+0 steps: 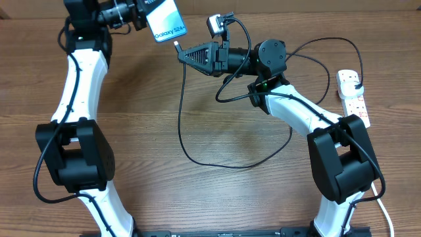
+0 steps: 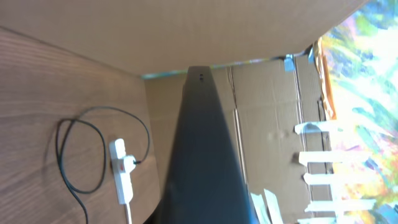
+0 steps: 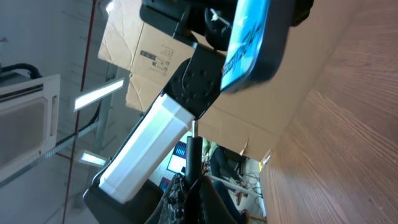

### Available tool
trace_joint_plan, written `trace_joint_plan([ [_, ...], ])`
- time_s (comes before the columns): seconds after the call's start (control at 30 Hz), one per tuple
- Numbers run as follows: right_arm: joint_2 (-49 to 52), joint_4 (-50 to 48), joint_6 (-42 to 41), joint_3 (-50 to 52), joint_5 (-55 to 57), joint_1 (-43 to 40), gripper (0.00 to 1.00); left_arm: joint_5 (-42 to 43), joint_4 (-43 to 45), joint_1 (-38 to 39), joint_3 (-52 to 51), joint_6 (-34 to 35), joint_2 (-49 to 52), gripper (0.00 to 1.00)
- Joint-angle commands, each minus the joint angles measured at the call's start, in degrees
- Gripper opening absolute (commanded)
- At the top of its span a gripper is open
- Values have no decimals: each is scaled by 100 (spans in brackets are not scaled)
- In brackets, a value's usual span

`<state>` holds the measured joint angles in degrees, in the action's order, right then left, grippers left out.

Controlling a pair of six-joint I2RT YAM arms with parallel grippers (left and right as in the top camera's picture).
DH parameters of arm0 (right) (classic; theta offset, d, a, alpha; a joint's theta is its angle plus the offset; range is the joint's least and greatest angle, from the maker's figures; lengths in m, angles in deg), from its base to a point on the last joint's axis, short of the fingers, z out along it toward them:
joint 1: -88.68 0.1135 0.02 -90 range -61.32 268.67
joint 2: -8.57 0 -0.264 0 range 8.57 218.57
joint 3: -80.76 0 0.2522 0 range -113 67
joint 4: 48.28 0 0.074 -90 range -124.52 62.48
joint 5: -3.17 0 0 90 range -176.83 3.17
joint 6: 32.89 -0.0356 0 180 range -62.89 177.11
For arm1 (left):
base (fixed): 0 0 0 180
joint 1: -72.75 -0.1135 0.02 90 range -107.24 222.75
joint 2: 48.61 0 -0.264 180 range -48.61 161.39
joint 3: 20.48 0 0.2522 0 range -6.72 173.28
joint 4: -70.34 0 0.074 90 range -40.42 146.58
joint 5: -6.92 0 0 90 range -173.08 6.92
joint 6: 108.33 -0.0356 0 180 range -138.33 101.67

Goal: Plug charger to phone and switch on socket

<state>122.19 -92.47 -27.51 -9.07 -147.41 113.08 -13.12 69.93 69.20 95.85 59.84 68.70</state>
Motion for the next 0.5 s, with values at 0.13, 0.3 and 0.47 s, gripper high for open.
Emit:
trace_joint_plan([
  [0.13,-175,-7,160,-87,162,-4,4,192,68,208,72,302,-13,4],
  [0.3,-175,-4,334,-87,140,-4,4,269,66,166,72,295,-13,4],
  [0.47,-175,87,374,-87,142,-4,4,337,66,28,72,267,-13,4],
])
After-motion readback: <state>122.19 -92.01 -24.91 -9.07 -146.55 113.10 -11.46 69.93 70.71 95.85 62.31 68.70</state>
